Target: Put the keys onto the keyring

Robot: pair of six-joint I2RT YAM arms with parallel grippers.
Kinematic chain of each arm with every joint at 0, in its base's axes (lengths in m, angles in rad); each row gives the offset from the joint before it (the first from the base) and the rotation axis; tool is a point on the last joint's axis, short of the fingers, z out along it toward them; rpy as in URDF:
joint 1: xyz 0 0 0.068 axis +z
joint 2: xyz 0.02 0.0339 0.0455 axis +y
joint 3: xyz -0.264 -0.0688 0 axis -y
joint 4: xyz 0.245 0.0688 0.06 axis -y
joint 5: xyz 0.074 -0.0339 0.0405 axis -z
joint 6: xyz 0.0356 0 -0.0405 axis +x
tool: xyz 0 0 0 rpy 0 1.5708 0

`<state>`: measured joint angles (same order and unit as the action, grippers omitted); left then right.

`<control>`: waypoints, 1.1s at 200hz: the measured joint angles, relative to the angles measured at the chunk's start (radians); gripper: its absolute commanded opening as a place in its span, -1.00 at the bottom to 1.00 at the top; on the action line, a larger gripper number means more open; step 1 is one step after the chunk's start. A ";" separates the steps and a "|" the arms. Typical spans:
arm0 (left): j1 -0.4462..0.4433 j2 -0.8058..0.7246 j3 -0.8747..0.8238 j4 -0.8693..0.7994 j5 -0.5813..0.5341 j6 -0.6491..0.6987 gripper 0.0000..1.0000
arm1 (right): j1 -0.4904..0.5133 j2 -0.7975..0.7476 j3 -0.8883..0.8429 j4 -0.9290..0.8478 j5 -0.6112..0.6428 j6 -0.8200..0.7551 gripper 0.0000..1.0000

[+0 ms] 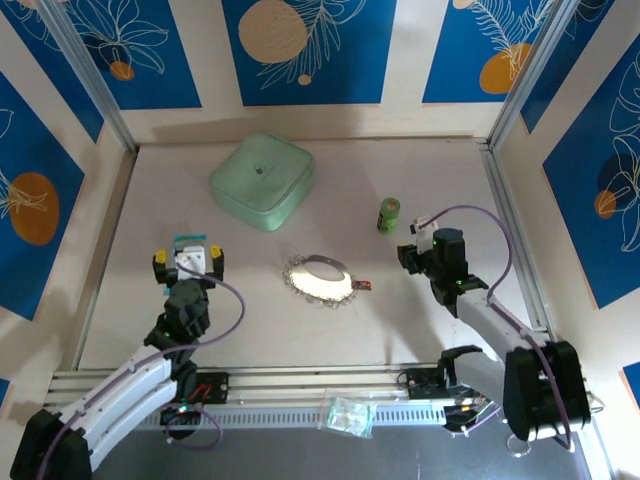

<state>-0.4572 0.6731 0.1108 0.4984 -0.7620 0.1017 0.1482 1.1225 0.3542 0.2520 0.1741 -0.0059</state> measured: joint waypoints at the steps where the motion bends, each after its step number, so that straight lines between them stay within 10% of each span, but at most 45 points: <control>1: 0.004 0.006 0.000 0.003 0.003 0.000 1.00 | -0.001 0.003 -0.002 0.006 0.000 0.000 -0.10; 92: 0.179 0.552 0.023 0.368 0.203 -0.034 1.00 | -0.126 0.369 -0.051 0.618 -0.158 0.027 -0.18; 156: 0.231 0.935 0.077 0.724 0.366 0.025 0.99 | -0.177 0.400 0.045 0.592 -0.216 0.077 -0.08; 220: 0.256 0.934 0.158 0.694 0.396 0.025 0.99 | -0.177 0.400 0.050 0.563 -0.208 0.090 -0.04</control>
<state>-0.2008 1.6070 0.2684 1.1923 -0.3660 0.1268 -0.0284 1.5223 0.4038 0.8150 -0.0338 0.0837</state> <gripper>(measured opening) 0.997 0.479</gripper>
